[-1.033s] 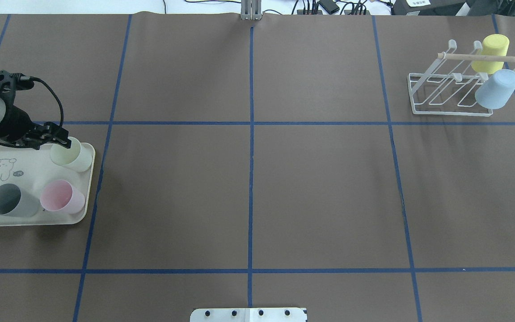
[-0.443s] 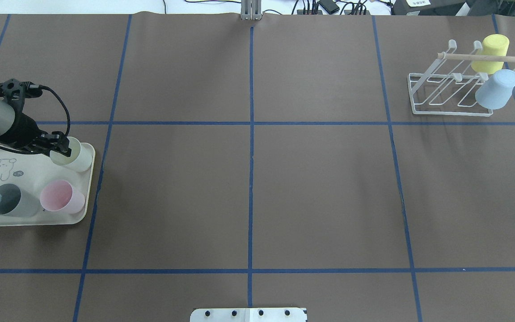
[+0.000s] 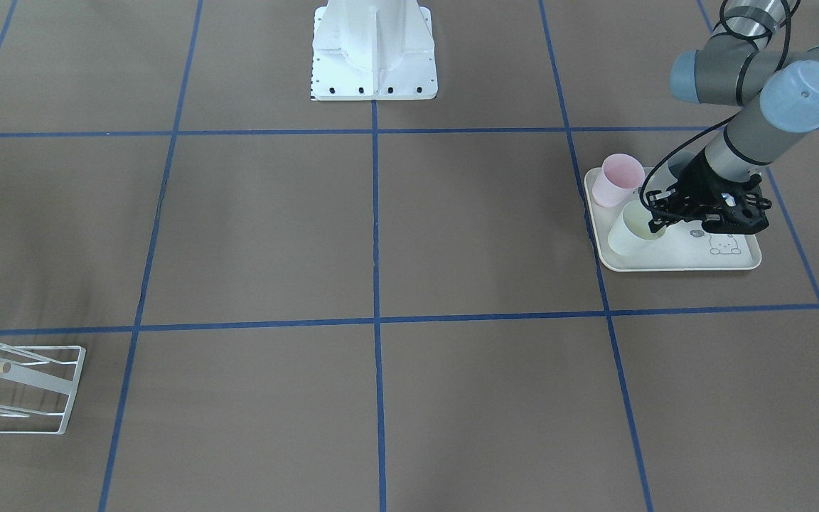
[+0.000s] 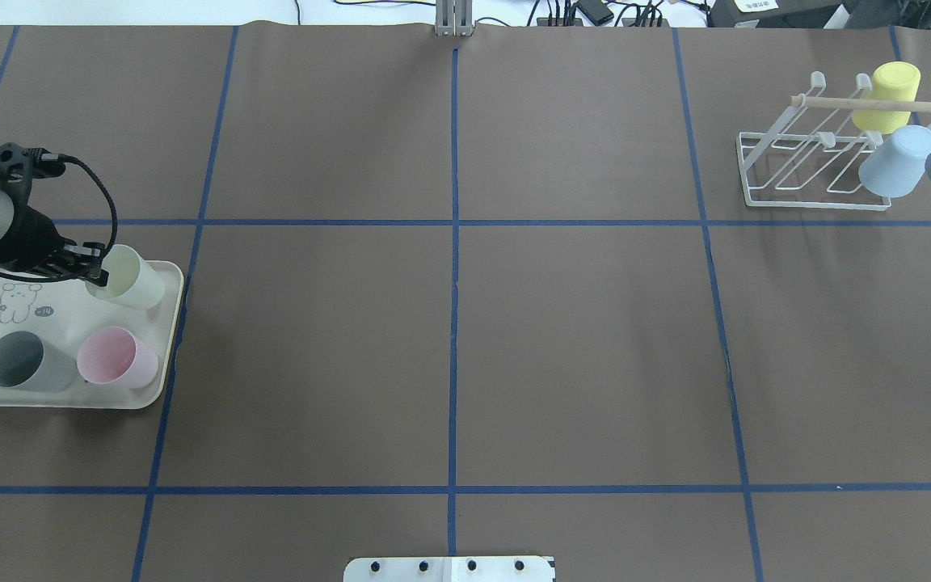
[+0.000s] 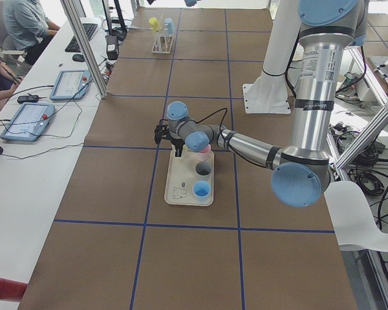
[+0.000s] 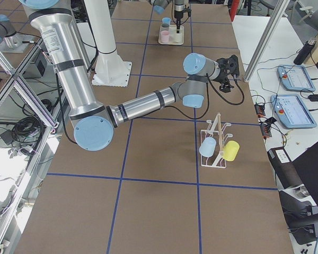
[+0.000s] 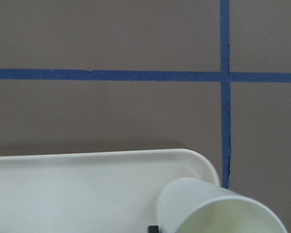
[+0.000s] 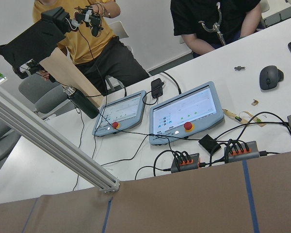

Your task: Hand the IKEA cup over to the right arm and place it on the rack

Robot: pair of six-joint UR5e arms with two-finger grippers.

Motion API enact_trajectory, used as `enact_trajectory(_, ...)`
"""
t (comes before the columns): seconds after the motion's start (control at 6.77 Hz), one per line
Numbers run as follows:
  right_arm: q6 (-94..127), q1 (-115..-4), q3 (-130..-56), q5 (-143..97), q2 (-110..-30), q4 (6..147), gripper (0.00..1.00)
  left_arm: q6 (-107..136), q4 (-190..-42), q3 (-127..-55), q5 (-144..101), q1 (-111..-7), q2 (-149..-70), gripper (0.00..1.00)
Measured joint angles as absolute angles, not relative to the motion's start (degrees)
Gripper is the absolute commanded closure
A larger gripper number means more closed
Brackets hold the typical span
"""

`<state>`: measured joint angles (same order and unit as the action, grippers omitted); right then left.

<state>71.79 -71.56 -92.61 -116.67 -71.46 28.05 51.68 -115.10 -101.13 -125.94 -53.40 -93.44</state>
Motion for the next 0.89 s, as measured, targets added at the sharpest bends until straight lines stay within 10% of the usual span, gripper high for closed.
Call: enact_trajectory(0.89, 82.1, -64.9, -96.5, -116.7, -69.0, 27.8, 0.00, 63.0, -105.6, -110.4, -124.2, -67.1, -99.1, 1.00)
